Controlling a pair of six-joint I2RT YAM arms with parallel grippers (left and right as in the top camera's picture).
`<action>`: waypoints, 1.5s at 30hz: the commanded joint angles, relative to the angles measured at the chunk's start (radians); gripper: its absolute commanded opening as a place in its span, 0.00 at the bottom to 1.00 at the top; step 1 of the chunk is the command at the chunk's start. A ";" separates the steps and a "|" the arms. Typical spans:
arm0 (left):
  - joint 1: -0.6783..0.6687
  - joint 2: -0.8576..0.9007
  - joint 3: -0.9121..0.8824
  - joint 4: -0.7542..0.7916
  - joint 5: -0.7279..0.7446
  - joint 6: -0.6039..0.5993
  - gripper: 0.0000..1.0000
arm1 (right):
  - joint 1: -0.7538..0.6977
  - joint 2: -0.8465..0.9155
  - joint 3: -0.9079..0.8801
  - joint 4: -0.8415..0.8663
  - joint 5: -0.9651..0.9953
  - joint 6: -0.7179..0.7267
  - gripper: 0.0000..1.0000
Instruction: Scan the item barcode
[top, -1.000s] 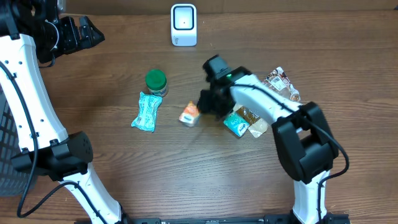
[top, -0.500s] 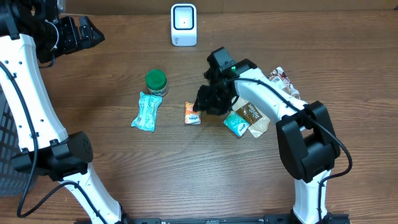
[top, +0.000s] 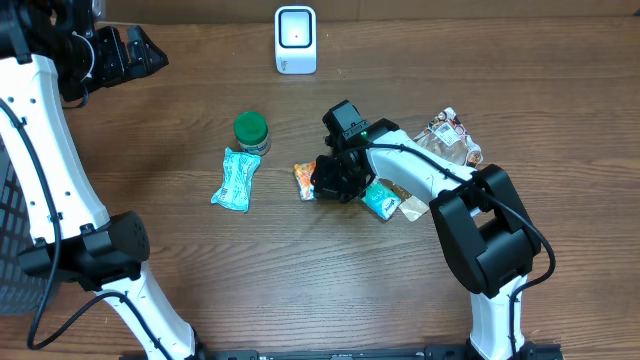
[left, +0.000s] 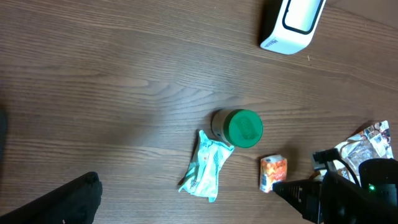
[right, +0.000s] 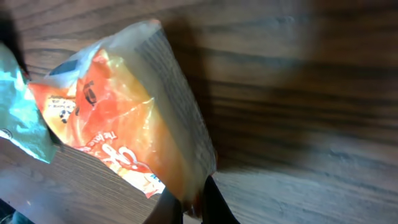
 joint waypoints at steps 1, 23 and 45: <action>-0.007 0.000 0.000 0.000 0.000 0.002 1.00 | -0.007 -0.001 -0.007 0.011 0.022 -0.070 0.04; -0.007 0.000 0.000 0.000 0.000 0.002 1.00 | -0.191 -0.275 0.072 0.027 -1.011 -0.232 0.04; -0.007 0.000 0.000 0.000 0.000 0.002 1.00 | -0.114 -0.250 0.274 -0.115 0.113 -0.150 0.04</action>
